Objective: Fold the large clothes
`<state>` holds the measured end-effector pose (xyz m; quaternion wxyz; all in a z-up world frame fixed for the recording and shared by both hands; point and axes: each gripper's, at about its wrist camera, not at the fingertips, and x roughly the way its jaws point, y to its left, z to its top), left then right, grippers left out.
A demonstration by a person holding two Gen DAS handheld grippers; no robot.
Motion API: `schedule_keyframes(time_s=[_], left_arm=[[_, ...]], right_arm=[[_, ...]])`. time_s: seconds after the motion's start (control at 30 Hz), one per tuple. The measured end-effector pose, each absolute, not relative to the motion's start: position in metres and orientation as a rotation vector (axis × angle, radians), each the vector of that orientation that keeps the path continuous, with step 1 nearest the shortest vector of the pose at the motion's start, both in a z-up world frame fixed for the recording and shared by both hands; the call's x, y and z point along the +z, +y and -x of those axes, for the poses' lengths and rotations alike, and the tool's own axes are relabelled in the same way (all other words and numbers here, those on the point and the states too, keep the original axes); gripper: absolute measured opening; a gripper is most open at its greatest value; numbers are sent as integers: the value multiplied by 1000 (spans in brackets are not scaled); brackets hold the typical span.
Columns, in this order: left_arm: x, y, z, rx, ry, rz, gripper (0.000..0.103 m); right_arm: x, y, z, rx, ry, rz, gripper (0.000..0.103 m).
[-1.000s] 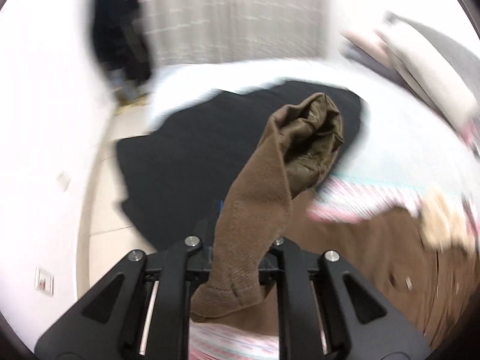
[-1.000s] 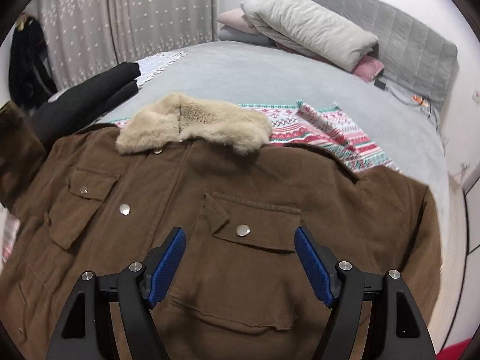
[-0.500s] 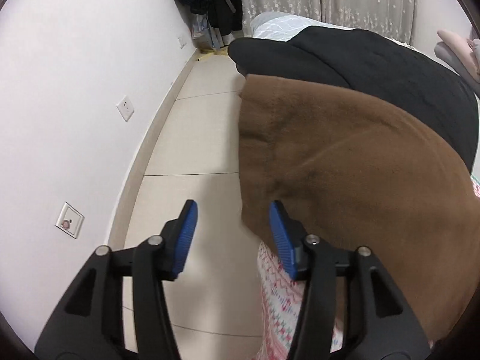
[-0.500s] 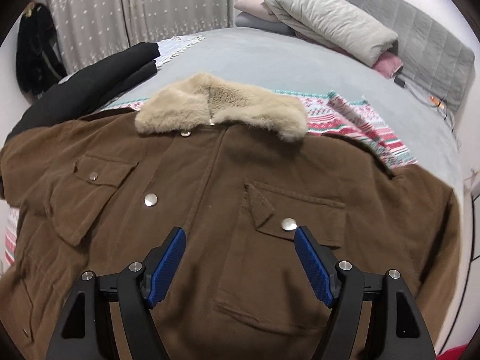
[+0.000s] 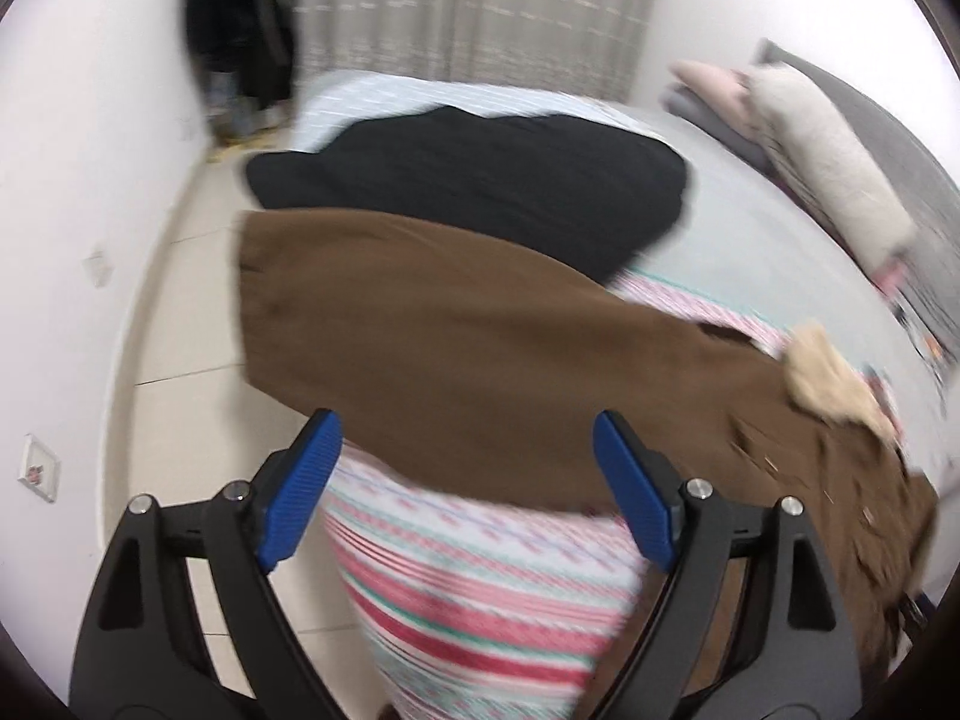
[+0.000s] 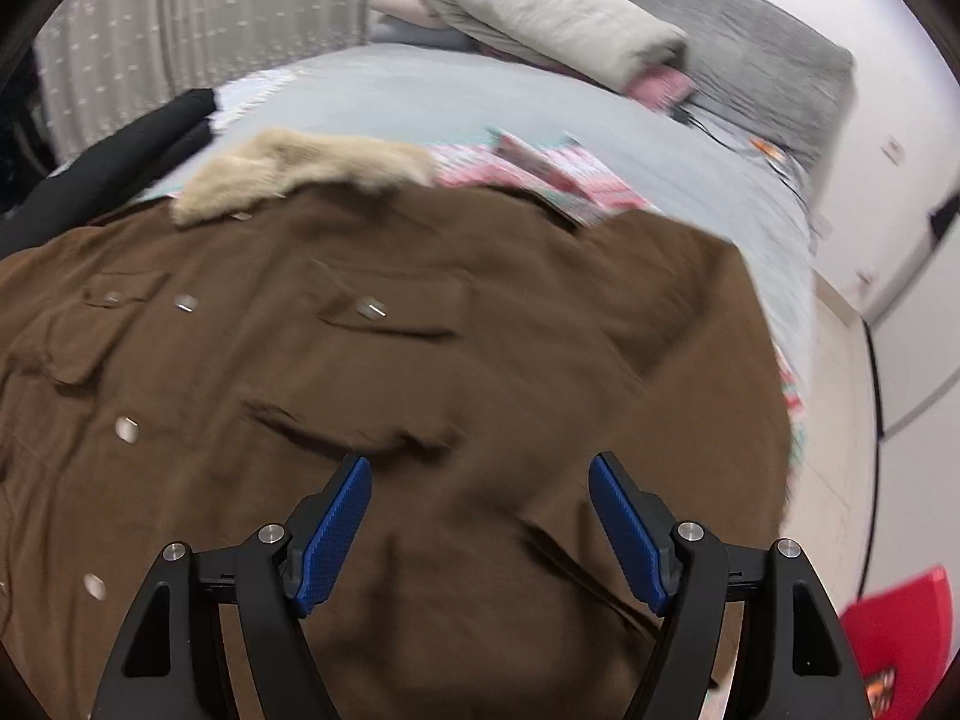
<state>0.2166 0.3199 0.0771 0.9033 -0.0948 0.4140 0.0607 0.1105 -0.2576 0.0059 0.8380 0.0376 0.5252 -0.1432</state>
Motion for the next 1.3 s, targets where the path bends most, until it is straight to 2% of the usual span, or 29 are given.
schedule_keyframes(time_s=[0.27, 0.33, 0.37, 0.47, 0.63, 0.8, 0.97, 1.07, 1.17, 1.3], left_arm=[[81, 237, -200, -50, 902, 118, 86], [85, 217, -192, -88, 903, 97, 86], [85, 209, -191, -102, 904, 82, 86], [83, 184, -186, -135, 907, 38, 86], [75, 144, -184, -199, 932, -3, 86], [70, 82, -189, -271, 945, -88, 86], [69, 2, -195, -394, 901, -175, 86], [60, -53, -197, -485, 859, -213, 86], [39, -99, -195, -584, 874, -236, 86], [10, -134, -190, -621, 881, -320, 86]], right_arm=[[-35, -293, -91, -414, 1200, -29, 74], [-36, -307, -86, -409, 1187, -46, 48], [-35, -313, -83, -399, 1188, -60, 26], [-20, -334, -74, -358, 1173, -134, 9], [34, -367, -69, -491, 1092, -42, 8], [97, -447, -75, -814, 1037, 117, 8], [127, -530, -80, -1055, 1040, 179, 7], [126, -557, -86, -1123, 1088, 220, 7], [95, -579, -98, -1195, 1171, 260, 7], [52, -592, -112, -1162, 1154, 304, 9]])
